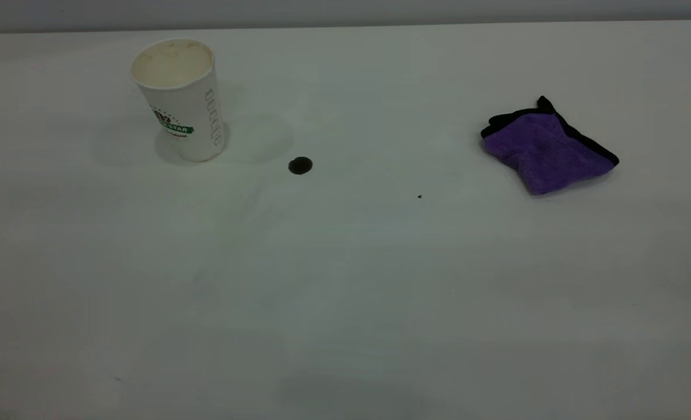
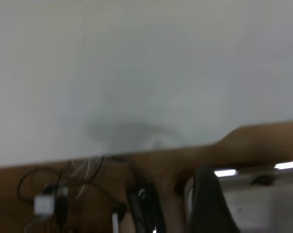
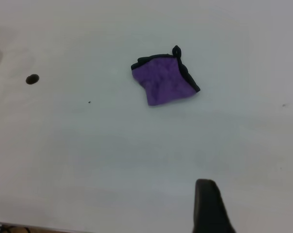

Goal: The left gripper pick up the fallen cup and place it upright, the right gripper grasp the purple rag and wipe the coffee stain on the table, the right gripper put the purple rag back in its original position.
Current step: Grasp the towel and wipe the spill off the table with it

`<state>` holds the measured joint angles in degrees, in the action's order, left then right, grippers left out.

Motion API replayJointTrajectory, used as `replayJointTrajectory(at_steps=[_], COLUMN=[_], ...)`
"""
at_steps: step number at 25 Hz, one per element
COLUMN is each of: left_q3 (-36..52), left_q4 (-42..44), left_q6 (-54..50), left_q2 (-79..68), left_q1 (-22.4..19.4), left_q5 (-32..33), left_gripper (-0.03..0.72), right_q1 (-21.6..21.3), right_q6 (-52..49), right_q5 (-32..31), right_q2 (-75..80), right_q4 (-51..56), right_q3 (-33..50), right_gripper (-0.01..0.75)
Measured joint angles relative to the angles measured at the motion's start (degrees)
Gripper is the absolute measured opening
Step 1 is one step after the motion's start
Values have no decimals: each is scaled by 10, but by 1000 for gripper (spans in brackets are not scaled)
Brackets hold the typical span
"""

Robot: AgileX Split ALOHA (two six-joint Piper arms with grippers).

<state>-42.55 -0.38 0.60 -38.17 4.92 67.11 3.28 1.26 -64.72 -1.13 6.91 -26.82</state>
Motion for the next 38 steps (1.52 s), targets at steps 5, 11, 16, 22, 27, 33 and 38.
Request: replayJointTrajectory(at_steps=[5,11,16,22,27,33,38], left_q3=[94,123,135,145,145,145,145], left_q4=[-23,-39,-10,-9,-9,-9,-9], left_q6=[5,41,45,45,45,45,45], left_q2=[69,153,203,212,212,223,298], left_q1=[0,0,0,0,0,0,-28], left_q5=[-1,-3,-17,-32,-32,-34,-34], left_gripper=[525,525,525,525,526,526,526], right_q1=[0,0,0,0,0,0,0], right_q6=[0,0,0,0,0,0,0], right_q5=[0,0,0,0,0,0,0], right_q2=[0,0,0,0,0,0,0], right_q4=[0,0,0,0,0,0,-1], right_q3=[0,0,0,0,0,0,0], right_gripper=[493,493,493,493,493,493,493])
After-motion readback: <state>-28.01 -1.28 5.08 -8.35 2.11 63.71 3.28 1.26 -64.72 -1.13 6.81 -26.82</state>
